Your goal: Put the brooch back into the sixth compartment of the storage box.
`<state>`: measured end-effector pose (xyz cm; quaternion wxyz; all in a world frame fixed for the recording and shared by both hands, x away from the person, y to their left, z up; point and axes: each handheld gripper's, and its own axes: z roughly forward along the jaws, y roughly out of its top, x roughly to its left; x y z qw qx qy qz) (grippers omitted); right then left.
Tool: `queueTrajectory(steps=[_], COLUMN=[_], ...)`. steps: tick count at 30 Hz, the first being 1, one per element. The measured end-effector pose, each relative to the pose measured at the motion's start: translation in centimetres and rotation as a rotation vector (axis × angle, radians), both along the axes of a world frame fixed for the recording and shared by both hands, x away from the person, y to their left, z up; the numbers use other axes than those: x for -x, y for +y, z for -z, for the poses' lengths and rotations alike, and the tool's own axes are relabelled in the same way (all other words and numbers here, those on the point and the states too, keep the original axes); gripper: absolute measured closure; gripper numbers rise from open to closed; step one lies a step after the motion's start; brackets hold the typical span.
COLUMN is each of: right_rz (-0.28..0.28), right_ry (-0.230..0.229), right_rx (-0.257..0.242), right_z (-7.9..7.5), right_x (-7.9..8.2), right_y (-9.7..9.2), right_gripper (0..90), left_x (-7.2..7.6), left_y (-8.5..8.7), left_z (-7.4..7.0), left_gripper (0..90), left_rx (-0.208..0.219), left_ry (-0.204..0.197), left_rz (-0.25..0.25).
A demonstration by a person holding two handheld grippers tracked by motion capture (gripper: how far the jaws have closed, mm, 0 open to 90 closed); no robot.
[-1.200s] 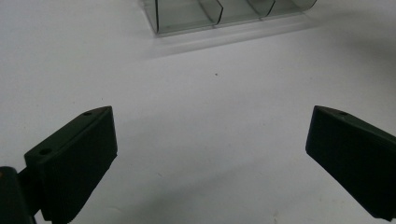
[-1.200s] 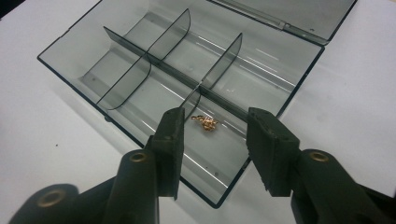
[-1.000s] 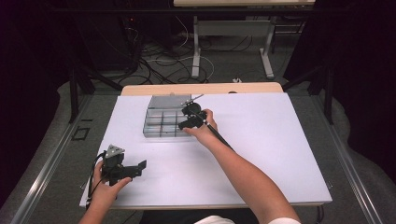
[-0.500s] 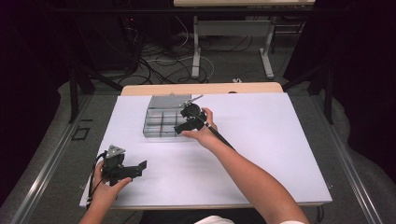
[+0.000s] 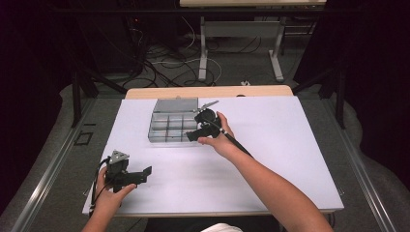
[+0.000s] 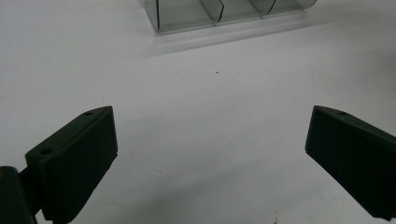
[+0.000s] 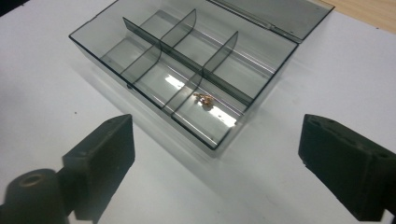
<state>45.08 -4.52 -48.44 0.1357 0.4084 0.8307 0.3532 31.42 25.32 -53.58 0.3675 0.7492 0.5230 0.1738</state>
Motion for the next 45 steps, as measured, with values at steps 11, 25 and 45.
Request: queueTrajectory(steps=[11, 25, 45], right_rz=[-0.004, 0.017, 0.082], right_ry=[-0.014, -0.036, -0.067], right_rx=[-0.013, -0.055, -0.072], right_z=[-0.2, -0.5, 1.9], right_x=[1.9, 5.8, 11.0], right_y=[-3.2, -7.9, -14.6], right_gripper=[0.0, 0.0, 0.0], left_x=[0.0, 0.0, 0.1], left_y=[-0.1, -0.1, -0.2], left_z=[0.1, 0.0, -0.1], left_gripper=[2.3, 2.3, 2.3], left_rx=[0.001, 0.001, -0.005], left_ry=[-0.002, 0.007, 0.009], left_rz=[-0.005, 0.003, 0.001])
